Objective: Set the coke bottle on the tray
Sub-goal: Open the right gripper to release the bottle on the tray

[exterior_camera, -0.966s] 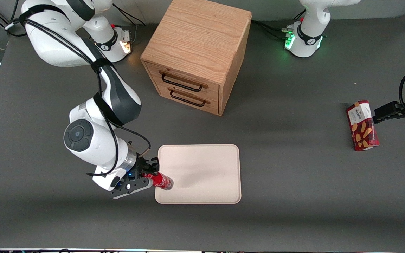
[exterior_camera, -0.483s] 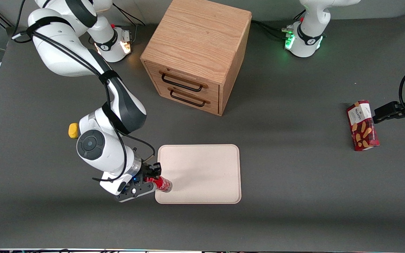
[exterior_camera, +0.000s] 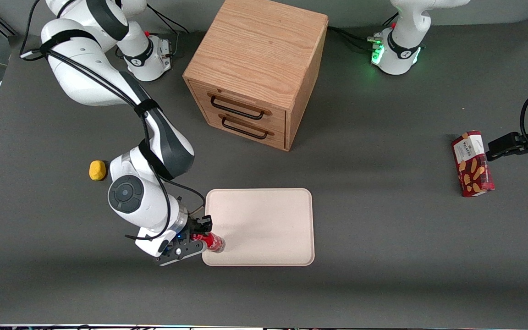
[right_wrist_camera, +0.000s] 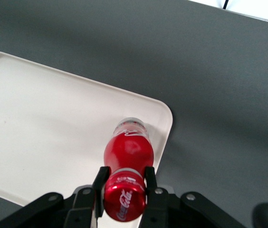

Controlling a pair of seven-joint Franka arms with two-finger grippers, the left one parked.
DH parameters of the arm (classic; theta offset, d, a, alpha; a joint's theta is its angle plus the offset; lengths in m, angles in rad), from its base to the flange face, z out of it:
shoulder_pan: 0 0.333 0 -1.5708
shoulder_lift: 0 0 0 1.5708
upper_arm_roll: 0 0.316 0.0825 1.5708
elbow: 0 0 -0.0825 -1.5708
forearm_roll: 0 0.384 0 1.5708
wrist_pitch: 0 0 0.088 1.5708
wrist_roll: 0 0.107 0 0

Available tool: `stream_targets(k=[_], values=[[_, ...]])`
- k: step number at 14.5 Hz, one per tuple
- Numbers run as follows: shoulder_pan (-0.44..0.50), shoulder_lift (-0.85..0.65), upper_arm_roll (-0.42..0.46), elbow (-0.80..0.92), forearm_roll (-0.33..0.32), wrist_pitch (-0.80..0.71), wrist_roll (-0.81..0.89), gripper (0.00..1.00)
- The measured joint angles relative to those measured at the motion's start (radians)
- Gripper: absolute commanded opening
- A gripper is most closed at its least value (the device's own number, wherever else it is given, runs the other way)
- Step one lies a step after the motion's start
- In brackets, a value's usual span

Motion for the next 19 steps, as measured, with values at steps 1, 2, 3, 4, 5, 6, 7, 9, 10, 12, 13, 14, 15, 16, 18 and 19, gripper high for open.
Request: stream_targets(k=[1,2,3,4,5,6,7,9,10,12,13,14,15,16,18,19], values=[[0.0,0.002,0.0,-0.007,0.0,0.01,0.0,0.16],[0.001,0.005,0.0,-0.01,-0.001,0.018,0.0,0.19],[0.001,0.007,0.0,-0.011,-0.001,0.021,0.0,0.26],[0.001,0.007,0.0,-0.012,-0.001,0.021,0.0,0.36],[0.001,0.008,0.0,-0.013,-0.002,0.022,0.0,0.4],[0.001,0.008,0.0,-0.014,-0.002,0.023,0.001,0.47],[0.001,0.008,0.0,-0.016,-0.002,0.028,0.003,0.53],[0.001,0.008,0.0,-0.024,-0.002,0.054,0.008,0.6],[0.001,0.008,0.0,-0.028,-0.002,0.067,0.011,0.64],[0.001,0.008,0.0,-0.033,-0.002,0.08,0.017,1.0],[0.001,0.008,0.0,-0.033,-0.002,0.084,0.018,1.0],[0.001,0.008,0.0,-0.033,-0.002,0.089,0.019,1.0],[0.001,0.008,0.0,-0.033,-0.002,0.096,0.019,1.0],[0.001,0.008,0.0,-0.033,-0.002,0.101,0.02,1.0],[0.0,0.006,0.0,-0.03,-0.002,0.11,0.029,1.0],[-0.002,0.001,0.0,-0.028,-0.002,0.117,0.052,1.0]])
